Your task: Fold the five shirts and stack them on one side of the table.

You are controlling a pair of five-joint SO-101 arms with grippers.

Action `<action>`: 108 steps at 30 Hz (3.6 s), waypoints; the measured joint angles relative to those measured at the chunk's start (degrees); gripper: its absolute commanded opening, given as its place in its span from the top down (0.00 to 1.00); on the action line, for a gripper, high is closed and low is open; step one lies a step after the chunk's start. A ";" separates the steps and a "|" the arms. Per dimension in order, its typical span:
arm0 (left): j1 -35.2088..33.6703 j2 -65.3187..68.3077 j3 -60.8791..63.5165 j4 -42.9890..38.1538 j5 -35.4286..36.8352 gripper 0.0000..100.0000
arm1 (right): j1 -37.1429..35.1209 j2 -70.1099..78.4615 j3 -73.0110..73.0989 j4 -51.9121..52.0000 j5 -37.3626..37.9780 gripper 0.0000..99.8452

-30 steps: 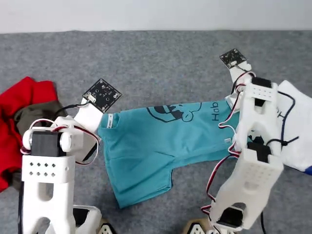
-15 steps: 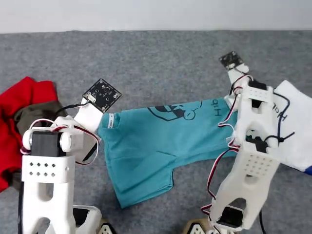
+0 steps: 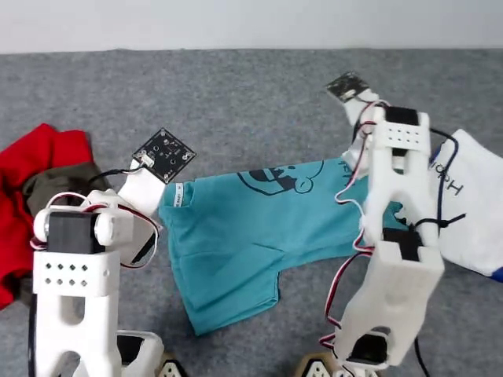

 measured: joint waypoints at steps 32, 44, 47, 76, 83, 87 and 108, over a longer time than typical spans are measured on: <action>-39.47 -0.35 5.45 -2.73 -13.63 0.98 | -23.91 -32.35 22.68 22.77 -18.99 0.99; -60.57 -0.35 4.31 -2.73 -24.44 0.98 | -48.26 -22.33 22.68 15.56 -21.19 0.79; -61.45 -0.35 4.31 -2.73 -24.97 0.98 | -48.97 -17.93 22.68 15.21 -21.27 0.80; -61.89 -0.35 4.31 -2.73 -24.97 0.98 | -60.66 -3.25 18.81 10.90 -16.79 0.90; -61.89 -0.35 4.31 -2.73 -24.97 0.98 | -60.40 -1.58 18.81 9.32 -16.79 0.95; -61.89 -0.35 4.31 -2.73 -24.97 0.98 | -60.13 -1.49 17.76 8.97 -16.79 0.95; -61.89 -0.35 4.31 -2.64 -24.97 0.98 | -59.52 6.24 9.76 12.04 -16.79 0.98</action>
